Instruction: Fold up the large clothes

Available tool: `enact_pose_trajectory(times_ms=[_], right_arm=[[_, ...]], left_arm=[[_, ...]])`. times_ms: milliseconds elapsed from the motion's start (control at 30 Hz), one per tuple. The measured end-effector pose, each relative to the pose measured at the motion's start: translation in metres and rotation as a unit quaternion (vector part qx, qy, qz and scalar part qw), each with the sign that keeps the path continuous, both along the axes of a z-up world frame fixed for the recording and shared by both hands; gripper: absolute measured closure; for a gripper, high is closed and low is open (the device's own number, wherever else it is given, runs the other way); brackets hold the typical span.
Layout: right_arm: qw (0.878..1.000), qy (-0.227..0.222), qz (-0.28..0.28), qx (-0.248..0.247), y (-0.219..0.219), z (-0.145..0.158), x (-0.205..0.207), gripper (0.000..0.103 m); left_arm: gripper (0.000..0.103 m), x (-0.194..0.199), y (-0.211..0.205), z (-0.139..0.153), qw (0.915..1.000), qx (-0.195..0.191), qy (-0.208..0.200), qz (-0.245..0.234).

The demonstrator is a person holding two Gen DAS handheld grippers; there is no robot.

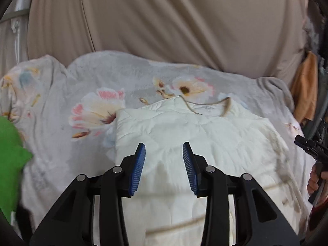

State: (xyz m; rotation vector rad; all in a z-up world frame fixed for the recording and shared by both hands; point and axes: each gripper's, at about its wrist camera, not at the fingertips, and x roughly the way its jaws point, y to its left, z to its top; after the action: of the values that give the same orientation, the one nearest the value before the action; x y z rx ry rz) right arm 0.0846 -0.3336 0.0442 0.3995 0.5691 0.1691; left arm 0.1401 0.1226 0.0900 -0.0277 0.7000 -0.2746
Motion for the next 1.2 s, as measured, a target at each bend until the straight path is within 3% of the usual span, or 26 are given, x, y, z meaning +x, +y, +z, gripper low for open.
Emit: enact_pose_trajectory(times_ms=[133, 167, 200, 233, 300, 367, 400, 467, 533, 600, 700, 800, 900, 967, 1033, 1200], right_arm=[[0.997, 0.068, -0.003, 0.021, 0.005, -0.032, 0.07, 0.044], [0.997, 0.079, 0.011, 0.023, 0.009, -0.038, 0.078, 0.053], [0.997, 0.078, 0.025, 0.013, 0.017, -0.037, 0.078, 0.081], [0.997, 0.066, 0.038, -0.001, 0.024, -0.032, 0.072, 0.096], [0.998, 0.004, 0.06, 0.001, 0.03, -0.012, 0.042, 0.097], [0.998, -0.03, 0.06, -0.007, 0.026, 0.0, 0.018, 0.098], [0.998, -0.026, 0.052, -0.024, 0.023, -0.004, 0.017, 0.099], [0.996, 0.059, 0.034, -0.059, 0.019, -0.041, 0.041, 0.1], [0.993, 0.099, 0.043, -0.054, 0.017, -0.067, 0.055, 0.102], [0.992, 0.098, 0.033, -0.075, 0.021, -0.052, 0.052, 0.099], [0.99, 0.06, 0.003, -0.129, 0.031, -0.011, 0.036, 0.082], [0.991, 0.009, 0.005, -0.134, 0.048, 0.037, 0.034, 0.082], [0.989, -0.008, 0.069, -0.13, 0.096, 0.064, 0.072, 0.086], [0.985, 0.005, 0.124, -0.118, 0.136, 0.06, 0.109, 0.094], [0.98, 0.025, 0.155, -0.12, 0.171, 0.044, 0.143, 0.096], [0.965, 0.102, 0.17, -0.174, 0.222, -0.021, 0.214, 0.1]], left_arm=[[0.067, 0.052, -0.008, -0.044, 0.9989, 0.013, 0.038, 0.024], [0.067, 0.059, -0.007, -0.055, 0.9982, 0.017, 0.051, 0.027], [0.067, 0.061, -0.006, -0.064, 0.9976, 0.024, 0.059, 0.028], [0.067, 0.063, -0.004, -0.074, 0.9969, 0.035, 0.065, 0.029], [0.067, 0.06, 0.002, -0.089, 0.9959, 0.051, 0.069, 0.028], [0.065, 0.056, 0.007, -0.1, 0.9959, 0.054, 0.068, 0.026], [0.065, 0.055, 0.008, -0.103, 0.9961, 0.052, 0.066, 0.025], [0.065, 0.052, 0.004, -0.106, 0.9961, 0.06, 0.061, 0.021], [0.065, 0.051, -0.003, -0.105, 0.9953, 0.077, 0.056, 0.019], [0.065, 0.045, -0.002, -0.096, 0.995, 0.082, 0.052, 0.019], [0.066, 0.037, 0.007, -0.067, 0.997, 0.068, 0.034, 0.012], [0.058, 0.044, 0.006, -0.03, 0.9979, 0.063, 0.002, 0.016], [0.057, 0.078, -0.012, -0.006, 0.9977, 0.063, -0.011, 0.02], [0.057, 0.114, -0.031, -0.01, 0.9985, 0.05, 0.018, 0.015], [0.057, 0.143, -0.05, -0.026, 0.9976, 0.047, 0.051, 0.008], [0.057, 0.193, -0.073, -0.089, 0.9868, 0.107, 0.117, 0.031]])
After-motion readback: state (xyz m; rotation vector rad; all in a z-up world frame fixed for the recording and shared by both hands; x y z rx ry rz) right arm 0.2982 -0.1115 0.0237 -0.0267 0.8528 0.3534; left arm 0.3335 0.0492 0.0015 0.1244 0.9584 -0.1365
